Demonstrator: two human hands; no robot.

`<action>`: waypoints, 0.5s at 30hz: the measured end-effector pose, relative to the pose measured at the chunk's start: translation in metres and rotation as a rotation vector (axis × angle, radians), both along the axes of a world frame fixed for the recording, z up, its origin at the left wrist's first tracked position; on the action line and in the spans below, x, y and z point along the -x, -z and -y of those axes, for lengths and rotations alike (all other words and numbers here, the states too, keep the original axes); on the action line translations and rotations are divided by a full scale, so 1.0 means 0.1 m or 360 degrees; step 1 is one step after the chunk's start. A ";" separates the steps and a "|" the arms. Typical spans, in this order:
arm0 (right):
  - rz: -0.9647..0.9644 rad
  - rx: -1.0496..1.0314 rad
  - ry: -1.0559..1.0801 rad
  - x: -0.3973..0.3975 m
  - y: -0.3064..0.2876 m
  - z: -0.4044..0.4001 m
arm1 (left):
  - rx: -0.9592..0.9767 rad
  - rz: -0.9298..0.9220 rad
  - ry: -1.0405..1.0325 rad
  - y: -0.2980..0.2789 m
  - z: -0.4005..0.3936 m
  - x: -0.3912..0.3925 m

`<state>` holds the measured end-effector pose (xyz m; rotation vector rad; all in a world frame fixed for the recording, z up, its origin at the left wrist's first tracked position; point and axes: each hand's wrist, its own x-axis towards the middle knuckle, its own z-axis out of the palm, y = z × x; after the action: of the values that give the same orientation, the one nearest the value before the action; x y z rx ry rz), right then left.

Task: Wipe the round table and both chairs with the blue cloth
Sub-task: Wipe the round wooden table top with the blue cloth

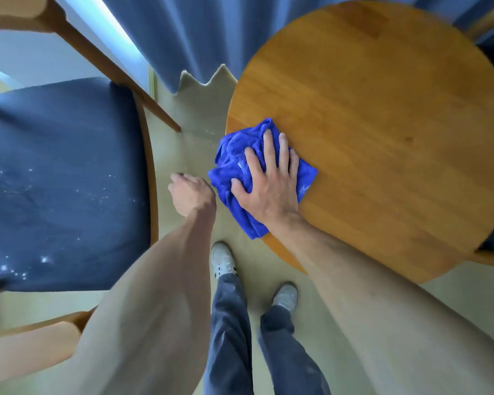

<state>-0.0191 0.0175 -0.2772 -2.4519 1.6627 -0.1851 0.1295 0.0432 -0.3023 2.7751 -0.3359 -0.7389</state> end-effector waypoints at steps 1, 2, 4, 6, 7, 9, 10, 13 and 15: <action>0.0016 0.0019 0.0049 -0.14 0.01 0.10 | -0.0016 -0.0026 0.0073 0.02 0.05 -0.04; 0.0025 0.0034 0.0090 -0.25 0.01 0.19 | -0.0020 -0.0050 0.0138 0.04 0.11 -0.06; 0.0004 0.0017 0.0136 -0.48 0.01 0.44 | 0.0046 -0.0109 0.0148 0.07 0.25 -0.13; -0.0048 -0.0023 0.0166 -0.67 -0.01 0.69 | 0.0083 -0.0139 0.0125 0.10 0.40 -0.21; -0.0066 -0.0038 0.0177 -0.74 -0.01 0.80 | 0.0096 -0.0152 0.0133 0.12 0.46 -0.24; -0.0109 -0.0055 0.0186 -0.91 -0.01 1.09 | 0.0128 -0.0169 0.0136 0.17 0.60 -0.35; -0.0137 -0.0071 0.0198 -0.98 -0.01 1.24 | 0.0125 -0.0164 0.0135 0.19 0.65 -0.40; -0.0209 -0.0105 0.0206 -1.06 -0.02 1.72 | 0.0131 -0.0151 0.0164 0.24 0.72 -0.54; -0.0200 -0.0129 0.0240 -1.05 -0.02 1.95 | 0.0129 -0.0146 0.0156 0.27 0.72 -0.60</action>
<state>0.0858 -0.1773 -0.2751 -2.3240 1.8689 0.0178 0.1897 -0.0287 -0.3294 2.6546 -0.4751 -0.8532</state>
